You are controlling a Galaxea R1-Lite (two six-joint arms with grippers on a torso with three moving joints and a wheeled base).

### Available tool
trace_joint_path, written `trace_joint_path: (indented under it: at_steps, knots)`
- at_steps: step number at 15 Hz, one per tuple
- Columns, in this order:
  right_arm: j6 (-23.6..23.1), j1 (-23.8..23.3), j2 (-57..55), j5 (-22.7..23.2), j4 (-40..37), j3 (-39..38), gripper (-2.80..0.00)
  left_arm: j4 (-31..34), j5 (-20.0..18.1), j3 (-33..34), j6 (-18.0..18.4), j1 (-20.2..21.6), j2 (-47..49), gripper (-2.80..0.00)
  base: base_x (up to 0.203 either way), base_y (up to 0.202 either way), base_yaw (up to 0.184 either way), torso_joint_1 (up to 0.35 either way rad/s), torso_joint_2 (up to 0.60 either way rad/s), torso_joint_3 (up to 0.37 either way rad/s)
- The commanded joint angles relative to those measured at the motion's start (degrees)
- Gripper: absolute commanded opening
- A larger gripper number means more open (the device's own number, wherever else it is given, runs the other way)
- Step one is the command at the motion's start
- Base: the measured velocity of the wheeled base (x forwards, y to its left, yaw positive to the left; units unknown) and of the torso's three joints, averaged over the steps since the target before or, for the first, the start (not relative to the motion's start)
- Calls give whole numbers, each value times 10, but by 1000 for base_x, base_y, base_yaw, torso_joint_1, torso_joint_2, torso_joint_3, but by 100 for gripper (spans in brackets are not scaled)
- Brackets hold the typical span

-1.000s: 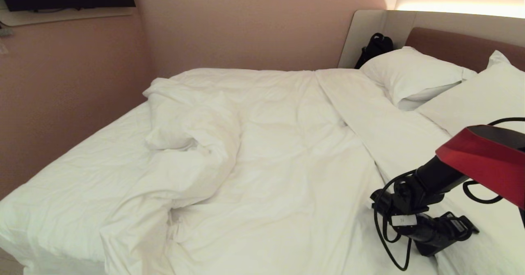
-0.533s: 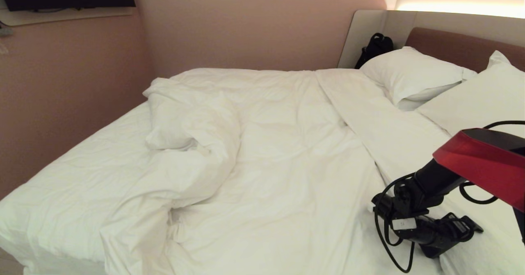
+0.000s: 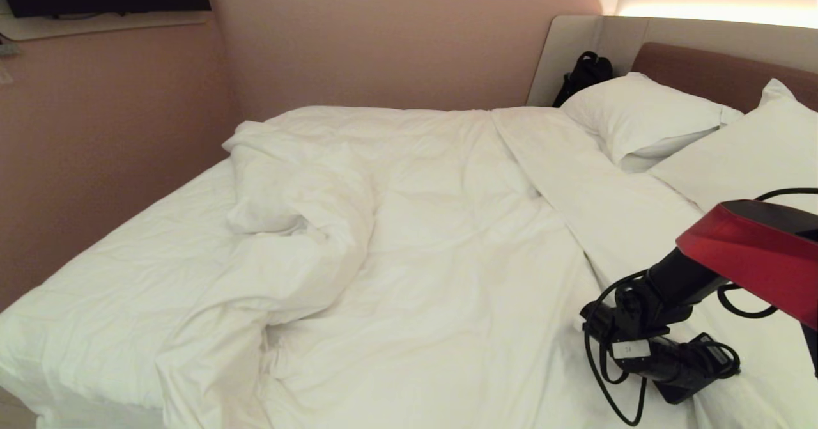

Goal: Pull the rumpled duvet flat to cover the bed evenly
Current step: Flatten the corners of the folded blanket

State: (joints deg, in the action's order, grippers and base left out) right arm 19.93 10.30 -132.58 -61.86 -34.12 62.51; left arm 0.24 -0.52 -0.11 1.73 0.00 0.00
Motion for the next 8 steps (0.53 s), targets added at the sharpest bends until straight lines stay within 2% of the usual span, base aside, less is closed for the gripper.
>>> trace_joint_path:
  at_steps: [1,3,6,8]
  knots:
    - [1,0,4,-2,-2,0,-280,0,0,-1,0,0,0,-280,0,0,0,0,0,0]
    - [4,0,5,4,-2,0,-280,0,0,0,0,0,0,-280,0,0,0,0,0,0]
    - [6,0,30,77,-3,2,-280,0,0,0,0,0,0,-280,0,0,0,0,0,0]
    - [2,0,57,107,-17,1,-280,0,0,0,0,0,0,-280,0,0,0,0,0,0]
